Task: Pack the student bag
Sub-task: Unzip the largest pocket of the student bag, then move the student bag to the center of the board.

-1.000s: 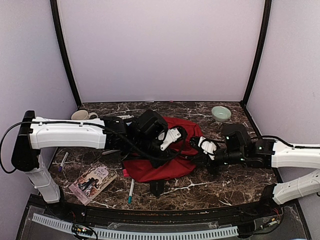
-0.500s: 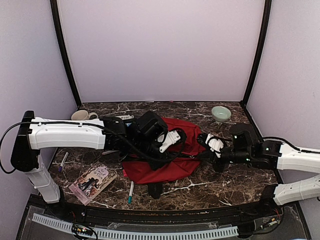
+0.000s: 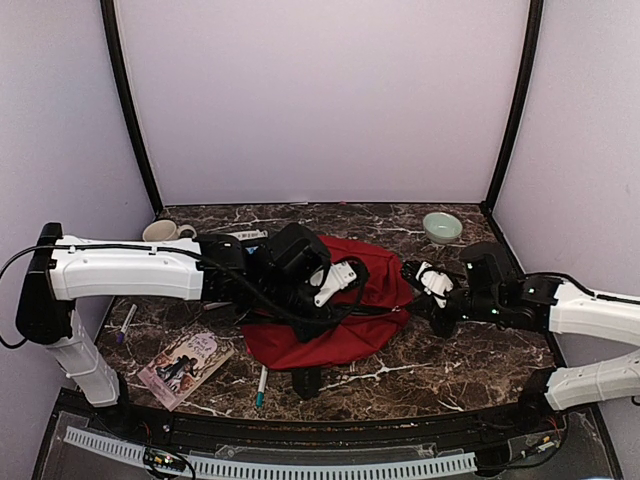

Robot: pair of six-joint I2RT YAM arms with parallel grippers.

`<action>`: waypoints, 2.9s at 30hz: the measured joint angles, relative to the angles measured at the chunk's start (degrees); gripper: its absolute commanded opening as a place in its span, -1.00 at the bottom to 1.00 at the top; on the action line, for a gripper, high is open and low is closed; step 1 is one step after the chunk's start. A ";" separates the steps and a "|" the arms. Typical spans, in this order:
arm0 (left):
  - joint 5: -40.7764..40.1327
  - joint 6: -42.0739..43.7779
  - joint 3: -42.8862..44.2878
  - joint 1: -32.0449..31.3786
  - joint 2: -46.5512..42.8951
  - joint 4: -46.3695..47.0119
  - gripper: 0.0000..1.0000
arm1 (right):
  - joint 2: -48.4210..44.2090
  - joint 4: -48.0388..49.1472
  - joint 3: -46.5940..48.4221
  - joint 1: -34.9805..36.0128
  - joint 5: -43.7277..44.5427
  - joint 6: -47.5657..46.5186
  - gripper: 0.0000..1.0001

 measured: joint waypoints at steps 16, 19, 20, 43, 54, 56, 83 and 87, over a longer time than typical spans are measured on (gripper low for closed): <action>0.92 2.51 7.80 -0.48 5.35 -1.86 -1.00 | -1.97 -7.87 2.25 -7.19 -3.96 -1.07 0.24; 1.40 4.02 10.08 -0.55 7.82 -2.82 -1.00 | -3.04 -10.47 3.89 -7.21 -3.93 0.13 0.42; 1.60 4.37 10.80 -0.55 8.55 -3.13 -1.00 | -3.50 -10.86 4.35 -7.23 -3.82 0.76 0.44; -3.87 -5.40 13.40 3.78 5.53 -13.77 0.37 | -1.25 -6.97 9.79 -7.32 -6.82 2.97 0.40; -9.40 -28.22 0.13 11.80 -6.36 -22.49 0.33 | 18.32 -4.37 21.11 -7.28 5.05 19.02 0.54; -9.25 -30.93 0.13 12.11 -5.64 -22.71 0.33 | 22.99 -6.03 25.29 -8.07 8.41 22.86 0.53; -8.28 -36.41 -2.21 15.30 -3.85 -22.75 0.29 | 52.06 -19.61 40.57 -19.82 -0.92 33.73 -1.00; -9.35 -35.01 0.15 15.56 -2.80 -24.92 0.30 | 49.86 -19.54 38.16 -23.74 -1.44 32.81 -1.00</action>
